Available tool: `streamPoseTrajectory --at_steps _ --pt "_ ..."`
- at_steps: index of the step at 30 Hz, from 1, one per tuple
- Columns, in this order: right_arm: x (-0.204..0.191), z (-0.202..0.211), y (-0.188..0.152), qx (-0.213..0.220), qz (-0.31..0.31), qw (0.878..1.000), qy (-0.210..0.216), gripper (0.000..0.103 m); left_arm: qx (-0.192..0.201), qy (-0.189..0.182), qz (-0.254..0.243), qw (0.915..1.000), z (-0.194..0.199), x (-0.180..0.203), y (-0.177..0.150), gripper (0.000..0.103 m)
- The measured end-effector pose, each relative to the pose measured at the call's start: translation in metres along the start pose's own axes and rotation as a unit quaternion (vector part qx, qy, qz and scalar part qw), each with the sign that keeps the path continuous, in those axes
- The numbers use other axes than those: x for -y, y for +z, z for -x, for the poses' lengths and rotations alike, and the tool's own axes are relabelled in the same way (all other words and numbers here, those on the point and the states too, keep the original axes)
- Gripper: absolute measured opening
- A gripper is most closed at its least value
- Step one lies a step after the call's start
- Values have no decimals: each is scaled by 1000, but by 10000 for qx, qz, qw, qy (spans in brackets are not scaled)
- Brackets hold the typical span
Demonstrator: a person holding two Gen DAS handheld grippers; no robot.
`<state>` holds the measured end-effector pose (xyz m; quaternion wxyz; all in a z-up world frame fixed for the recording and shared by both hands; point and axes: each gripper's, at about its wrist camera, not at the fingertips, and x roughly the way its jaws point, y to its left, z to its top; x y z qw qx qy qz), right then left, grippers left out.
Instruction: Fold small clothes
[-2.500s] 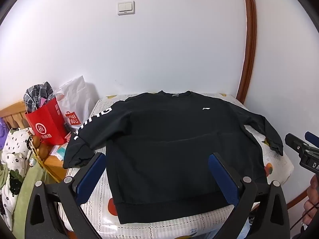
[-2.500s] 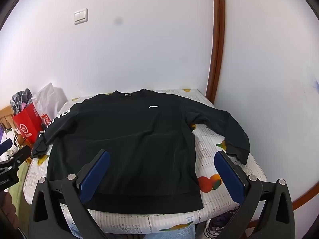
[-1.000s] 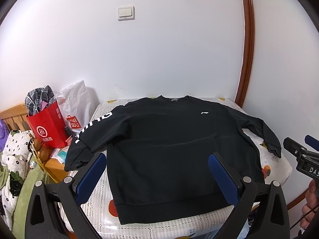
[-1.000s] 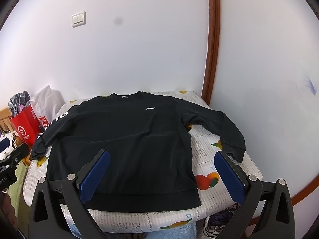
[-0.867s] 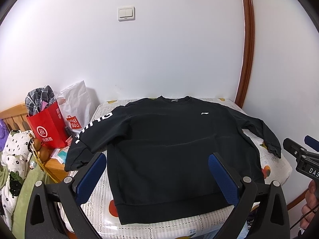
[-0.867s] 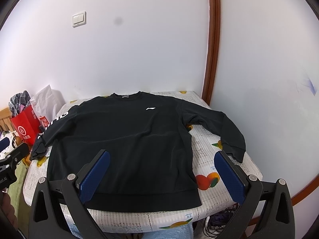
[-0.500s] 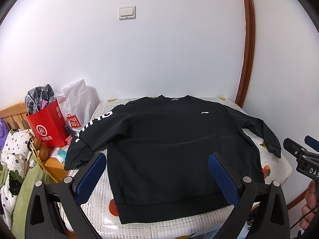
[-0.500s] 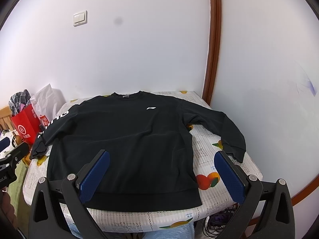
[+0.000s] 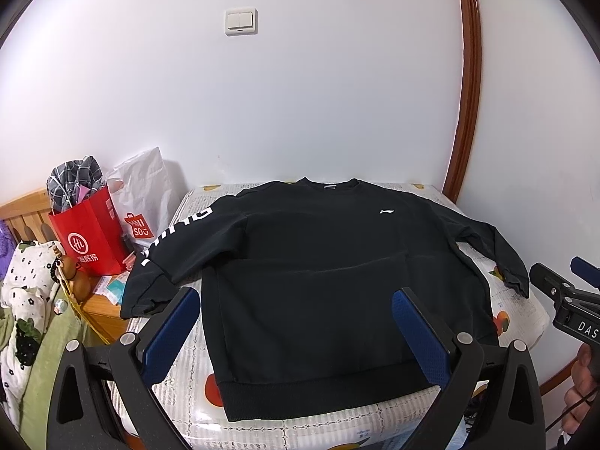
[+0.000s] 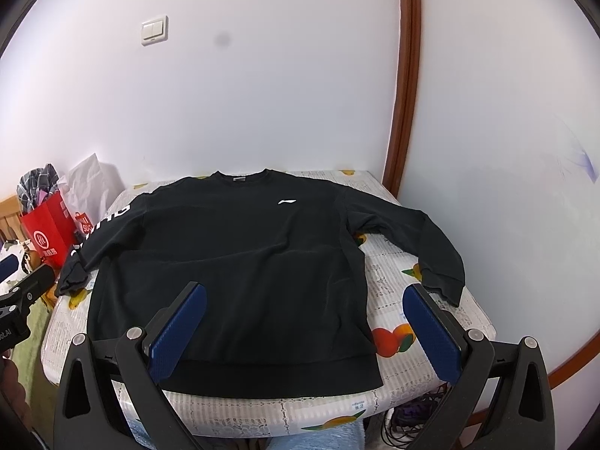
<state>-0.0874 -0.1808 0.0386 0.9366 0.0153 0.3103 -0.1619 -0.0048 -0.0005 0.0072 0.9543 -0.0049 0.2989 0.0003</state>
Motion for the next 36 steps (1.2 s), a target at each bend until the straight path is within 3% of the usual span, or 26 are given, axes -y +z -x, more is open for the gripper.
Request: streamPoseTrajectory --at_steps 12,26,30,36 --pt "2 0 0 -12 -68 9999 150 103 -25 -22 6 10000 -3 -3 1 103" --pt "-3 -8 -4 69 23 10000 -6 103 -34 -70 -29 10000 -13 -7 3 103" --pt "-4 -26 -3 -9 76 10000 -20 103 -199 -121 51 9997 -33 -18 4 103" --pt "-10 -73 -5 -347 153 9993 3 103 -570 278 146 9979 -84 -53 -2 103"
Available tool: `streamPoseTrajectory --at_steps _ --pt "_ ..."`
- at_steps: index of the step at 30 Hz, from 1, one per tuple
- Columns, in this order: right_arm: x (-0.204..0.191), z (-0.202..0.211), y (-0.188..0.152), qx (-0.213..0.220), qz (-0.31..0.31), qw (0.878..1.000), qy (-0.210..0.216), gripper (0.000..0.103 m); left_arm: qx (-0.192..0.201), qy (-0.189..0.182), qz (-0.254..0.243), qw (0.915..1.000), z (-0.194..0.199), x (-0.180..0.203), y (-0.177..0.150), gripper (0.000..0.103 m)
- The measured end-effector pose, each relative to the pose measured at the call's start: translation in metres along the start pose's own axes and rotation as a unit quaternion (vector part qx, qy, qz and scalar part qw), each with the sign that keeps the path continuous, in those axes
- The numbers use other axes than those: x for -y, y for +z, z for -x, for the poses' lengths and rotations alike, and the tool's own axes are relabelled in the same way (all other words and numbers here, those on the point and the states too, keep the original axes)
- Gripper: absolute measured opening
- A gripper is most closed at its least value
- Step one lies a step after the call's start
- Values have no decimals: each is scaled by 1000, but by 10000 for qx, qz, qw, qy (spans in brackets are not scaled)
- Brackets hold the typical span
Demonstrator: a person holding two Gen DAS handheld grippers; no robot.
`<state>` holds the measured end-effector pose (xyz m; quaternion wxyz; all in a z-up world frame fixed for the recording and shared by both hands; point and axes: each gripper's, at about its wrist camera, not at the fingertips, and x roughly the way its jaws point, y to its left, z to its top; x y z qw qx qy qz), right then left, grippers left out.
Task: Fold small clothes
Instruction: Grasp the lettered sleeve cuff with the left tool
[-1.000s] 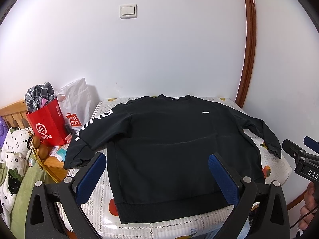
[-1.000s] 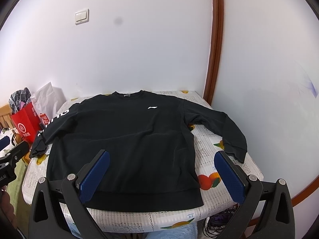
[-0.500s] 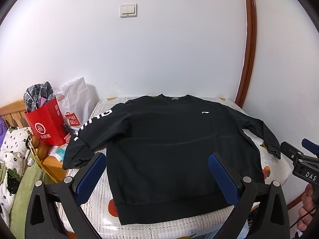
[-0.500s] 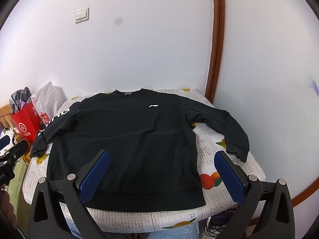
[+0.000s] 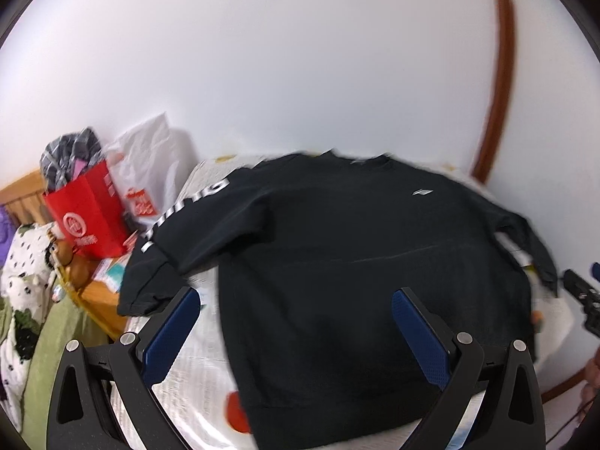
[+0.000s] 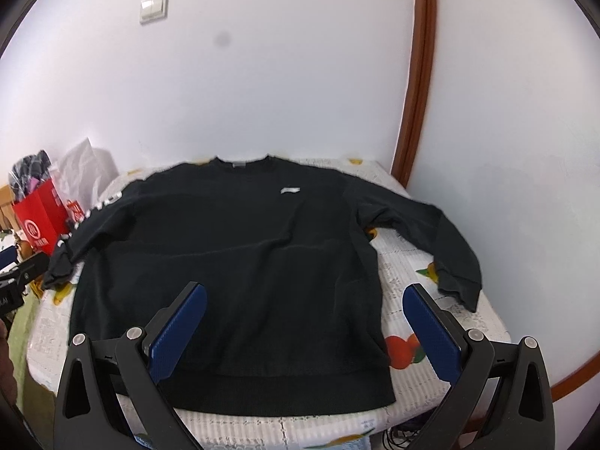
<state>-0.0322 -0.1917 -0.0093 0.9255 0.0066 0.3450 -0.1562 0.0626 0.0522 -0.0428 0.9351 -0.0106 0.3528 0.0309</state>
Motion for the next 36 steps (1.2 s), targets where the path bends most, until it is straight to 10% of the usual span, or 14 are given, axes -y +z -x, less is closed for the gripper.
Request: streamPoseTrajectory --at_steps 7,13,28,36 --pt "-18 -64 -8 -436 67 9988 191 99 -470 501 225 9974 -72 -62 -16 102" --pt "-41 -101 -10 -723 68 9964 438 97 -674 347 387 9964 -113 -117 -28 82" --pt "-70 -144 -7 -1193 172 9923 299 97 -817 697 -207 9940 -171 -137 -35 74" --pt "-64 -143 -13 -1272 318 9914 7 97 -776 788 -51 9939 -171 -144 -34 26"
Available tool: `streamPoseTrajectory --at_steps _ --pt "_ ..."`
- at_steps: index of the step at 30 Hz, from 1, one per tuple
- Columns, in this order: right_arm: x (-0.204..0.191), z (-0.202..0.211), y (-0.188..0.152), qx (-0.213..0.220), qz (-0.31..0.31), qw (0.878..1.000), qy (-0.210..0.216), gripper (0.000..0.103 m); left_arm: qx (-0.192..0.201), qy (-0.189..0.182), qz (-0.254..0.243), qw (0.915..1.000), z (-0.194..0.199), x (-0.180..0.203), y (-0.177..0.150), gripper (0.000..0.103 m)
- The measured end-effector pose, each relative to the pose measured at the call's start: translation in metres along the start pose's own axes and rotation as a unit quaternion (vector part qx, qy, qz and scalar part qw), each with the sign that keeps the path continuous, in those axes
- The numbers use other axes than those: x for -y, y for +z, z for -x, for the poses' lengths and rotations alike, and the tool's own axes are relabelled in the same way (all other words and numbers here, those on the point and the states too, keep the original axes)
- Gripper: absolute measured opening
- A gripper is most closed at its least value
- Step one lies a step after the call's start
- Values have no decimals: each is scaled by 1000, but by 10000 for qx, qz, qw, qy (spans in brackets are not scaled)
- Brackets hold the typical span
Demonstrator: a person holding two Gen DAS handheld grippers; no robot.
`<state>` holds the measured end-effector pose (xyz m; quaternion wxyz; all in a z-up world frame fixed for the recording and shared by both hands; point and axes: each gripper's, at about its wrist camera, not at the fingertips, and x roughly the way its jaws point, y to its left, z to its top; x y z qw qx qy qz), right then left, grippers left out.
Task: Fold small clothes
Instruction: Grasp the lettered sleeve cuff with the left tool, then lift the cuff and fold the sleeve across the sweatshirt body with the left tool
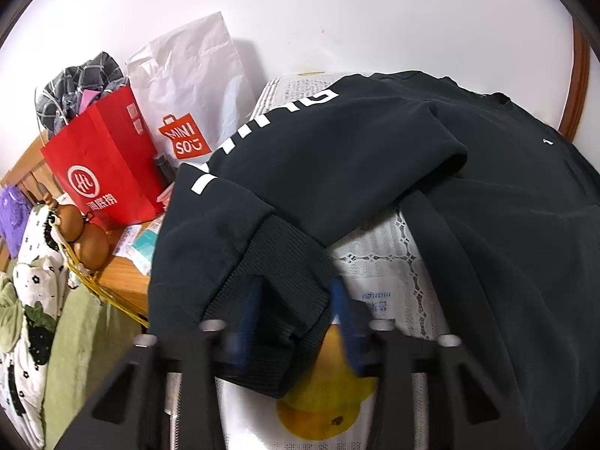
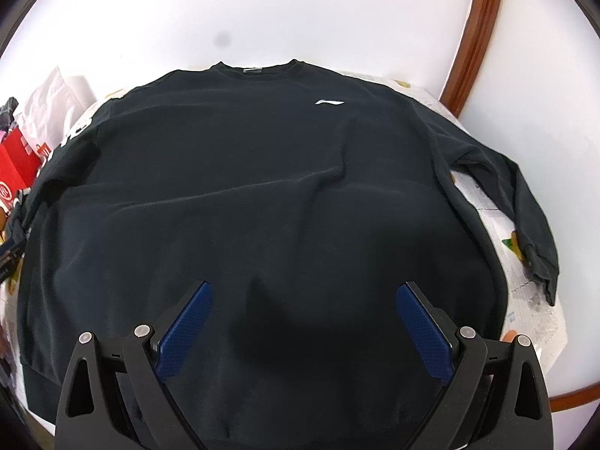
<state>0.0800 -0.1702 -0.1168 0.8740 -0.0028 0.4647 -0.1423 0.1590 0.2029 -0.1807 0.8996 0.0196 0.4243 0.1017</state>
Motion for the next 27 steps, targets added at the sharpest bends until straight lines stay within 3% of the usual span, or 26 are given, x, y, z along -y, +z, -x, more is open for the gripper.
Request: streamPoseTrajectory --at_steps 2,5,12,18,27 --pt "2 4 -3 20 70 10000 24 97 -52 190 4 9998 1 0 1 17" --pt "9 13 -6 93 126 9998 91 97 -75 228 96 9997 12 -4 7 15" --pt "33 32 -6 413 72 9983 415 97 410 -67 430 9982 71 1 37 14" --pt "53 42 4 756 367 9959 335 97 800 -542 263 9950 107 42 70 14" --pt "116 32 13 906 -36 9947 478 97 1029 -940 -155 9901 122 131 121 14"
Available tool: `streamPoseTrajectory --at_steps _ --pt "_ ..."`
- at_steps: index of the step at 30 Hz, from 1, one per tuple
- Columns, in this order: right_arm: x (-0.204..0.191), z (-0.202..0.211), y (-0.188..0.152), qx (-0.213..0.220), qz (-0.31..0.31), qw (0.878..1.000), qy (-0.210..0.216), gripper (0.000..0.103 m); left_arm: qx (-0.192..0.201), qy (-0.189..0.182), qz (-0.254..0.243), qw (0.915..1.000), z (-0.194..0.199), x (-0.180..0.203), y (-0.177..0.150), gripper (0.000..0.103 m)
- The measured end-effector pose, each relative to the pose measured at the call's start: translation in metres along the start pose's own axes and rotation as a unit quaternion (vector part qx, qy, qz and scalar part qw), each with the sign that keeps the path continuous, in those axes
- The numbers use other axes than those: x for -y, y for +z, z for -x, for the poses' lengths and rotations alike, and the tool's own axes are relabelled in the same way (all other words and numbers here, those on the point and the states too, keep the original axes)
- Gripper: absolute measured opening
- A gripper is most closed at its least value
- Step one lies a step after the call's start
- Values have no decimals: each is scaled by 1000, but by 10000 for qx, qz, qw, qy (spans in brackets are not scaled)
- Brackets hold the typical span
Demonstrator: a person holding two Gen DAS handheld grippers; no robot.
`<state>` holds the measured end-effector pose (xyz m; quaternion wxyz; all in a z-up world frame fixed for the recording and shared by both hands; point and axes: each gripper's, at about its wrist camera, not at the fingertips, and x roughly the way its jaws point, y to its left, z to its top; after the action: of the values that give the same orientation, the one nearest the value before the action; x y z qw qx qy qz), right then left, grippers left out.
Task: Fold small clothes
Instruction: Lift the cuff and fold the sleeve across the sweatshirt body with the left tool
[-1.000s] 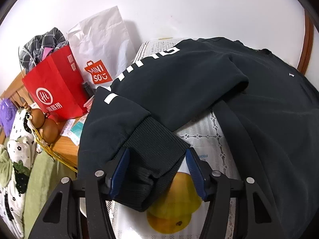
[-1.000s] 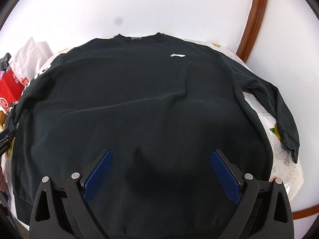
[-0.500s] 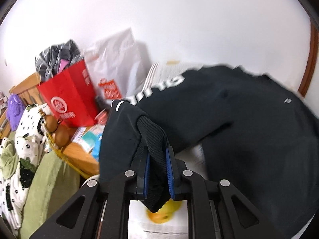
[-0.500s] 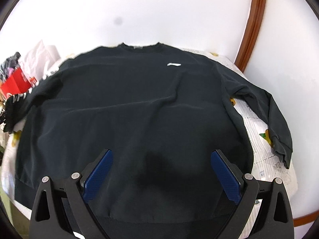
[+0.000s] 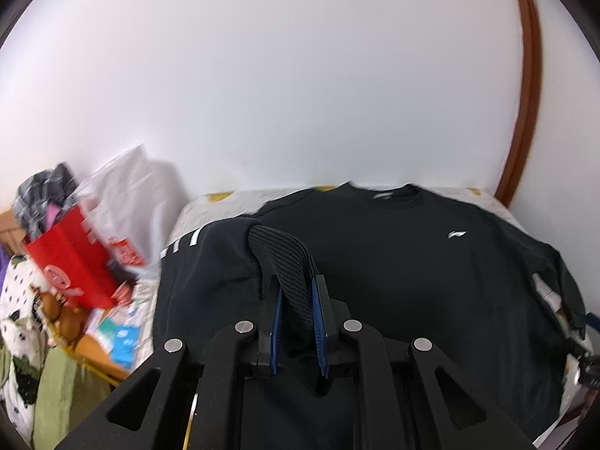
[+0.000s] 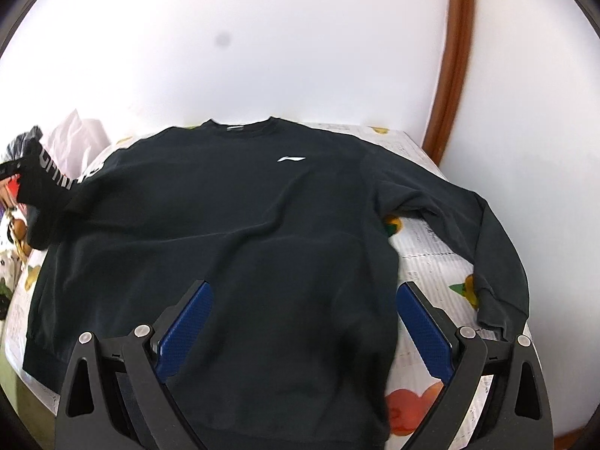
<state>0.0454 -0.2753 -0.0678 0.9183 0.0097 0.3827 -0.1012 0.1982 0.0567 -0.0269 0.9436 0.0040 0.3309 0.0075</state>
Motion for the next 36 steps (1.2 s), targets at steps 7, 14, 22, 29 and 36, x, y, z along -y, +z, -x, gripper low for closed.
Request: streamPoseTrajectory --at_steps 7,14,22,29,36 --pt "50 -15 5 26 38 9997 -240 97 -37 -240 -415 9988 -36 86 27 14" --pt "87 -26 -5 -19 -83 9998 -192 98 -104 -542 -736 9958 -74 164 43 14" --pt "113 -30 -34 -194 -166 9995 -187 97 -48 -848 -1154 9897 -103 237 47 14" --pt "122 -30 -42 -273 -269 9990 -231 98 -331 -1336 -1090 9845 -121 263 42 14" --pt "102 -31 -28 -275 -191 9992 -233 97 -520 -1760 -959 9783 -112 251 38 45"
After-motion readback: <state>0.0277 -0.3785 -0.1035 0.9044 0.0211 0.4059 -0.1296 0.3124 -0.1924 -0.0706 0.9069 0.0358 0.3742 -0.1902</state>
